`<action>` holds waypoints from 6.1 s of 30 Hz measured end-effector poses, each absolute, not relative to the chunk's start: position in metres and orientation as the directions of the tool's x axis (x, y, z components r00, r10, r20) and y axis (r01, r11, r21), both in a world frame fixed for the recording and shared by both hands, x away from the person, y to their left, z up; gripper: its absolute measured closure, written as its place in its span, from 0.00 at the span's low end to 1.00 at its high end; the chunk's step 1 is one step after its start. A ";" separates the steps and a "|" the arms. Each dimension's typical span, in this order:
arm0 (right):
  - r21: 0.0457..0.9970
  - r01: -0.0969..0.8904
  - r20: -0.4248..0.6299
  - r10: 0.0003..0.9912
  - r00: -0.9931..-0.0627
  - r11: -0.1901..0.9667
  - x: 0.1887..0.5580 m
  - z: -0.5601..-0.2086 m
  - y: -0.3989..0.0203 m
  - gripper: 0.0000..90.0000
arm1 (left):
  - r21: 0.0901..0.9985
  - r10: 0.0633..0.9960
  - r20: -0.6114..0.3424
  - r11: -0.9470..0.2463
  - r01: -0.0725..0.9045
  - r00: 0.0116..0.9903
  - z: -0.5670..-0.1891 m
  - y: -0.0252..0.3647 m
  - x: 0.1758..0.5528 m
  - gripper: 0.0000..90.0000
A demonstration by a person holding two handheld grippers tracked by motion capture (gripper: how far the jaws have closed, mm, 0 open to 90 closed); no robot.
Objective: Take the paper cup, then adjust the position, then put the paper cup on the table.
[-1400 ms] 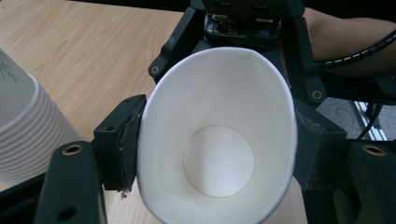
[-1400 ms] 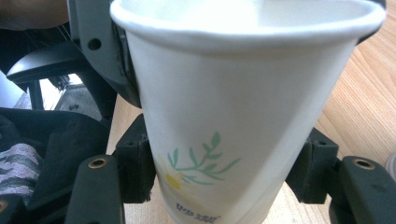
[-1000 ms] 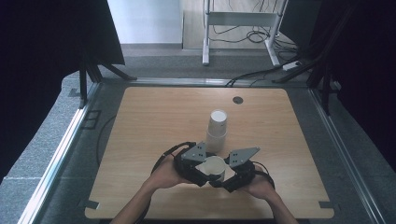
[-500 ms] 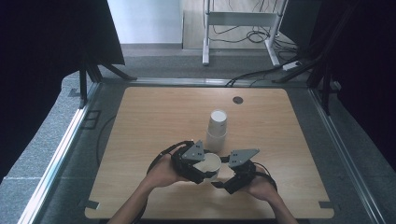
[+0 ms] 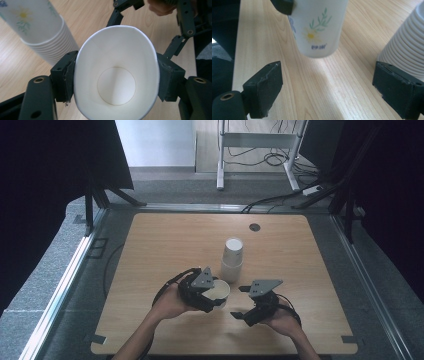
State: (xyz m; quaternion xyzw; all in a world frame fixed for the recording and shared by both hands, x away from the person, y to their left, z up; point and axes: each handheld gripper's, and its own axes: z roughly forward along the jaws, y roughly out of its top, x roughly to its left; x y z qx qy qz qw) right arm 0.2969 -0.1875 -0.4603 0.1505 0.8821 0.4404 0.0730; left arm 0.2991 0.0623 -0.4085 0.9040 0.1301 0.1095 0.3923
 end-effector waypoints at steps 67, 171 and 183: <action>0.746 0.369 0.035 0.521 -0.853 0.554 0.315 -0.481 -0.237 0.01 | 0.678 0.715 0.137 -0.572 0.461 0.686 -0.459 0.124 0.366 0.27; 0.709 0.403 -0.007 0.577 -0.817 0.579 0.319 -0.499 -0.258 0.02 | 0.745 0.747 0.031 -0.460 0.483 0.664 -0.509 0.156 0.279 0.00; 0.693 0.443 0.010 0.606 -0.795 0.569 0.327 -0.518 -0.266 0.00 | 0.674 0.739 0.010 -0.502 0.542 0.673 -0.520 0.151 0.283 0.00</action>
